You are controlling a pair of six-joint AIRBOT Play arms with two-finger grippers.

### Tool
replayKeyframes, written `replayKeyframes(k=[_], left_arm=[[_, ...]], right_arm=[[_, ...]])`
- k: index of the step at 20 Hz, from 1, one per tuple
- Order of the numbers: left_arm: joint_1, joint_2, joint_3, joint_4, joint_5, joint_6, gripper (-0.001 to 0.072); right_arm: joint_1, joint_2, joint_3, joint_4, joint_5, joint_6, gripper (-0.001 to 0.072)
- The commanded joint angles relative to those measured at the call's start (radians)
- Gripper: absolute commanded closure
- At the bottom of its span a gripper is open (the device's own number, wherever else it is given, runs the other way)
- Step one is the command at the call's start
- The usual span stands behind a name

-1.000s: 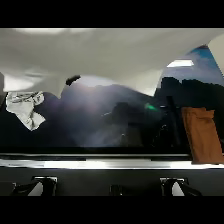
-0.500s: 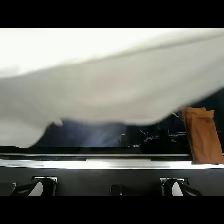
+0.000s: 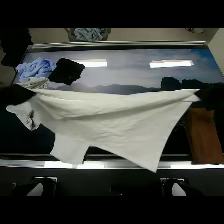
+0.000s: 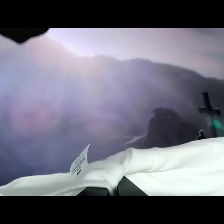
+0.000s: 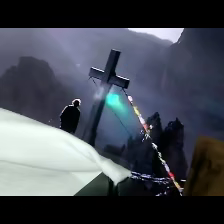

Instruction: Fold the shirts.

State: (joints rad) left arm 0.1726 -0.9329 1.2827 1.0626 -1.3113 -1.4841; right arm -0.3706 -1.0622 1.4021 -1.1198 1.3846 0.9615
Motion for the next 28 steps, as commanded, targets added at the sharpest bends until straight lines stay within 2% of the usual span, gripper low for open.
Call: replayKeyframes(k=[1,3,4,7,8,9,10,11,14,15,17,18,21,27,28], left_arm=[[-0.04,-0.231,-0.129,-0.058,0.185,0.095,0.0678],[-0.048,-0.427,-0.057,-0.156,0.24,0.201,0.0678],[-0.047,-0.514,-0.01,-0.185,0.238,0.213,0.0677],[-0.057,-0.714,0.101,-0.214,0.164,0.188,0.0673],[-0.064,-0.751,0.114,-0.214,0.126,0.151,0.0583],[-0.064,-0.776,0.126,-0.214,0.088,0.123,0.029],[-0.053,-0.782,0.145,-0.203,0.042,0.124,0.0129],[-0.031,-0.777,0.175,-0.152,-0.01,0.135,0.013],[0.052,-0.726,0.23,0.226,-0.194,0.127,0.0138],[0.086,-0.704,0.2,0.307,-0.217,0.083,0.0137],[0.15,-0.661,0.067,0.235,-0.207,0.075,0.0149],[0.168,-0.644,-0.014,0.187,-0.178,0.111,0.0205],[0.182,-0.636,-0.151,0.111,-0.098,0.195,0.0202],[0.146,-0.644,-0.228,0.025,0.028,0.206,0.0206],[0.134,-0.648,-0.228,0.024,0.045,0.205,0.0242]], right_arm=[[0.117,-0.176,-0.166,0.01,-0.403,-0.006,0.067],[0.189,-0.294,-0.166,0.075,-0.606,0.012,0.0668],[0.215,-0.341,-0.166,0.101,-0.675,0.021,0.0668],[0.275,-0.457,-0.166,0.143,-0.734,0.164,0.0667],[0.292,-0.484,-0.166,0.158,-0.719,0.181,0.066],[0.299,-0.493,-0.166,0.169,-0.704,0.18,0.0527],[0.294,-0.488,-0.161,0.17,-0.672,0.18,0.0189],[0.274,-0.473,-0.142,0.16,-0.605,0.155,0.0027],[0.153,-0.413,-0.09,0.047,-0.342,0.064,0.0018],[0.106,-0.403,-0.092,0.012,-0.256,0.062,0.0032],[0.021,-0.404,-0.108,-0.048,-0.058,0.057,0.0051],[-0.003,-0.404,-0.131,-0.061,-0.01,0.046,0.0052],[-0.016,-0.404,-0.195,-0.073,0.093,-0.016,0.0049],[-0.015,-0.404,-0.278,-0.068,0.085,-0.016,0.0048],[-0.015,-0.404,-0.299,-0.069,0.076,-0.016,0.0048]])
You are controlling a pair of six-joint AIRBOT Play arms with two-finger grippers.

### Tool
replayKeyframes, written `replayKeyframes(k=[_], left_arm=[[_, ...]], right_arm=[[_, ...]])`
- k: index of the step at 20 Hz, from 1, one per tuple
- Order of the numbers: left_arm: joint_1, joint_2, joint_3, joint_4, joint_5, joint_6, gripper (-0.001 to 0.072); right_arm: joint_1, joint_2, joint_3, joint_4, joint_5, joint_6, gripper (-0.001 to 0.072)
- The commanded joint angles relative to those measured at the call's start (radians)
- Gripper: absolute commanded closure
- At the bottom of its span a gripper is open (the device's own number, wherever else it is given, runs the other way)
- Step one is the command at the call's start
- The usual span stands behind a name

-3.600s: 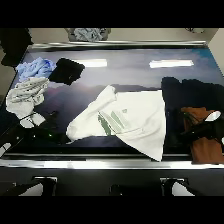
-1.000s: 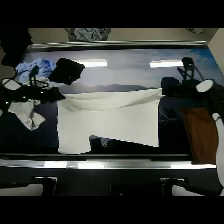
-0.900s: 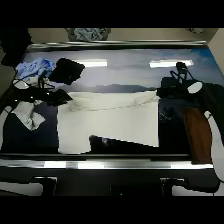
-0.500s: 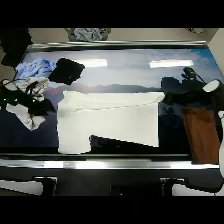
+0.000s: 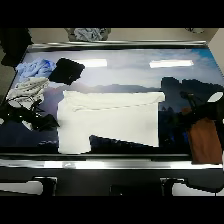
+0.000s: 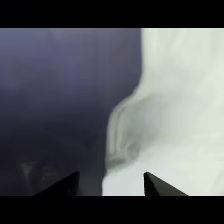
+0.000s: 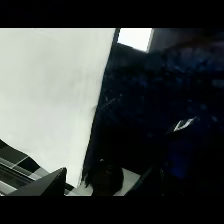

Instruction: Fold the shirts.

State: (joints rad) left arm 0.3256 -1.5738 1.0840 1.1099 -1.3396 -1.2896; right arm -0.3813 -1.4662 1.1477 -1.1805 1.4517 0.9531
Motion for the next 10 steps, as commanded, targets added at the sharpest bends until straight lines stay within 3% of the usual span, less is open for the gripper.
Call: replayKeyframes(k=[1,2,5,10], left_arm=[[-0.031,-0.007,-0.029,-0.023,0.091,0.006,0.0306],[-0.044,-0.007,-0.029,-0.023,0.111,-0.005,0.0356],[-0.069,-0.006,-0.028,-0.023,0.138,-0.012,0.0663],[-0.071,0.027,-0.028,-0.022,0.114,-0.011,0.0677]], right_arm=[[-0.005,0.0,-0.069,-0.01,0.0,-0.008,0.0048],[-0.005,0.0,-0.098,-0.009,-0.01,-0.008,0.0047],[0.036,0.0,-0.185,-0.009,-0.031,-0.023,0.0048],[0.202,0.0,-0.306,0.104,-0.224,0.003,0.0048]])
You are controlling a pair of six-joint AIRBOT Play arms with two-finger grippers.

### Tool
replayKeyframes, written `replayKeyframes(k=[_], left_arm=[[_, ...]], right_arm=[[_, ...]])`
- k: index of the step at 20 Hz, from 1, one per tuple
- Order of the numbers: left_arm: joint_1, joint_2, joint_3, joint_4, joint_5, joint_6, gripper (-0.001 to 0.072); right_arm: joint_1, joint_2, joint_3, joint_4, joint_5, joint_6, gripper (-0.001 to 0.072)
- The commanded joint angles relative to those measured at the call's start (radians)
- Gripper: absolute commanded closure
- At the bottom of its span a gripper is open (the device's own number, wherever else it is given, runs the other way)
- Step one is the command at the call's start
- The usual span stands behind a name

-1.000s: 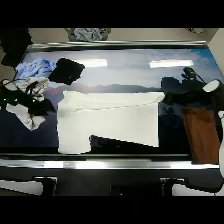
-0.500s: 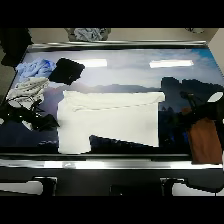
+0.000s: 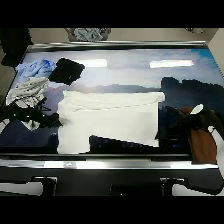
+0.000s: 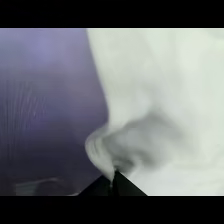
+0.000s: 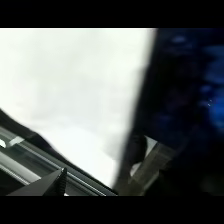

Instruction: Fold the shirts.

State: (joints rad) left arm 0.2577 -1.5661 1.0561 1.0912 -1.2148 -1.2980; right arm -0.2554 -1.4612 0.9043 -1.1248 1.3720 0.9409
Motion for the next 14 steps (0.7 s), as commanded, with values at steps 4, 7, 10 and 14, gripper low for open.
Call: replayKeyframes(k=[4,7,10,14], left_arm=[[-0.003,0.058,0.006,-0.004,-0.015,-0.003,0.0677],[-0.002,0.088,0.064,-0.004,-0.08,0.013,0.0679],[-0.004,0.238,0.206,-0.028,-0.086,0.012,0.0681],[-0.003,0.537,0.547,-0.079,0.066,-0.068,0.068]], right_arm=[[0.145,-0.005,-0.071,0.097,-0.133,0.099,0.0376],[0.152,0.018,-0.048,0.078,-0.079,0.024,0.0668],[0.152,0.157,0.124,-0.084,-0.046,-0.014,0.0669],[0.152,0.43,0.585,-0.393,-0.194,-0.014,0.0667]])
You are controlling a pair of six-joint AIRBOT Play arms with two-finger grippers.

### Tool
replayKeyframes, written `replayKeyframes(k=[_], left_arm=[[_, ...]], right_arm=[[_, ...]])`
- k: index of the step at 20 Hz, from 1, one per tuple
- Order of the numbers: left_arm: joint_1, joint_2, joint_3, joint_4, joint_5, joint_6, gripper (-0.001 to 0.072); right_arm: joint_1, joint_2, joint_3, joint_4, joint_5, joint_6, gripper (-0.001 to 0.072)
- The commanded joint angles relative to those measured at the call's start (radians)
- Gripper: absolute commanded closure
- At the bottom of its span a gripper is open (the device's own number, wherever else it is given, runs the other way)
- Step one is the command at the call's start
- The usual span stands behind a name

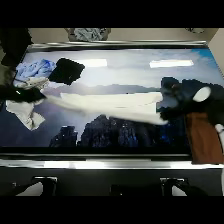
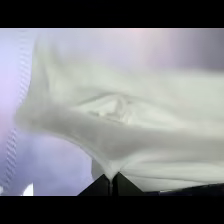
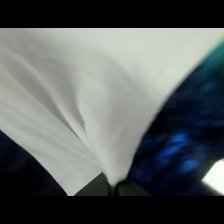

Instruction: Fold the shirts.

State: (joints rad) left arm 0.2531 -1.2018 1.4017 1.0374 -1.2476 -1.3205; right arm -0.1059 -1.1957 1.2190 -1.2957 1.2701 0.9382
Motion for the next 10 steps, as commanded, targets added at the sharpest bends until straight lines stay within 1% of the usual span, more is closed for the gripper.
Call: replayKeyframes(k=[1,2,3,4,5,6,8,10], left_arm=[[0.003,0.24,0.295,-0.024,0.154,-0.045,0.068],[0.003,0.301,0.369,-0.013,0.204,-0.06,0.068],[0.003,0.362,0.426,-0.003,0.247,-0.112,0.068],[0.003,0.417,0.456,-0.002,0.267,-0.157,0.068],[0.003,0.475,0.462,-0.002,0.274,-0.173,0.068],[0.003,0.523,0.461,0.002,0.272,-0.173,0.068],[0.003,0.581,0.462,0.038,0.266,-0.175,0.0681],[0.003,0.609,0.464,0.1,0.253,-0.224,0.0681]], right_arm=[[0.003,0.227,0.38,-0.267,-0.159,-0.006,0.0667],[0.003,0.293,0.476,-0.291,-0.228,0.005,0.0668],[0.003,0.35,0.538,-0.296,-0.282,0.027,0.0669],[0.003,0.402,0.578,-0.296,-0.312,0.06,0.0669],[0.003,0.455,0.593,-0.295,-0.323,0.097,0.0669],[0.003,0.493,0.593,-0.296,-0.315,0.116,0.0669],[0.003,0.546,0.593,-0.299,-0.269,0.121,0.0669],[0.003,0.569,0.593,-0.299,-0.242,0.121,0.0669]])
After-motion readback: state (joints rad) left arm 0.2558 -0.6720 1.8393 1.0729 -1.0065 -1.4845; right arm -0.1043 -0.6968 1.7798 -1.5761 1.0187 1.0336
